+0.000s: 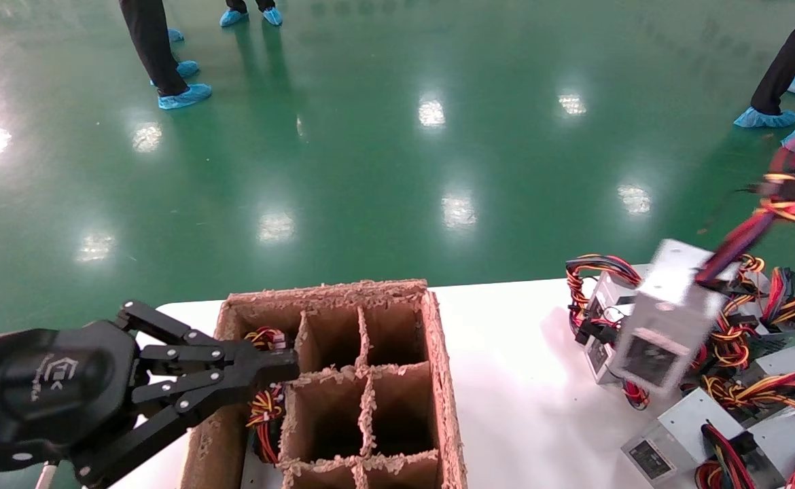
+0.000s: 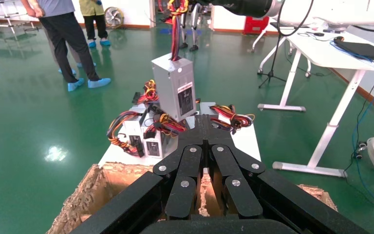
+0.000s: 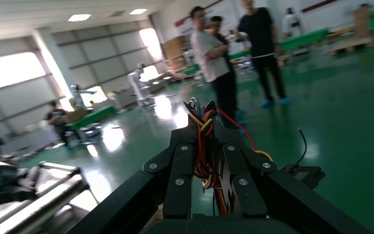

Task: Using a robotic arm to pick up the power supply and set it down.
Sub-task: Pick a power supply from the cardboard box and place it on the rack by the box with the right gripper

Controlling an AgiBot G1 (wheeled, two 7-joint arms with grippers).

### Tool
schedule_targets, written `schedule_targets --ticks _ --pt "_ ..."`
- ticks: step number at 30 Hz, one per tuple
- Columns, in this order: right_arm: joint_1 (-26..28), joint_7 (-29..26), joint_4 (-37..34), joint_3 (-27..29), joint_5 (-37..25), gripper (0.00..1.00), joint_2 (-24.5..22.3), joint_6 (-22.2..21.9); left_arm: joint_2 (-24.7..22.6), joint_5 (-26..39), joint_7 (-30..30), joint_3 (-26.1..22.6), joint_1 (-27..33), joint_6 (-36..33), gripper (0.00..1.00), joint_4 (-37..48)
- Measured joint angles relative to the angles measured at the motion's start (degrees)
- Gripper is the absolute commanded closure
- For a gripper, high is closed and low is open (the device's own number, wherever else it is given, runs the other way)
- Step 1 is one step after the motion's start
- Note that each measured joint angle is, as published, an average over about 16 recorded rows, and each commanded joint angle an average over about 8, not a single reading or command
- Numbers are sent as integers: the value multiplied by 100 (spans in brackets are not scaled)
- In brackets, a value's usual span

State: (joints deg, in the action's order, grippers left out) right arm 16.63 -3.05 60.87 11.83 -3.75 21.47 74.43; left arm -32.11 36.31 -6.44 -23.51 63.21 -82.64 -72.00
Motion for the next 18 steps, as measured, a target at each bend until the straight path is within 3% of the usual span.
schedule_targets --ticks 18 --pt "-2532 344 -349 2331 239 100 118 -569 0 0 0 0 0 0 100 0"
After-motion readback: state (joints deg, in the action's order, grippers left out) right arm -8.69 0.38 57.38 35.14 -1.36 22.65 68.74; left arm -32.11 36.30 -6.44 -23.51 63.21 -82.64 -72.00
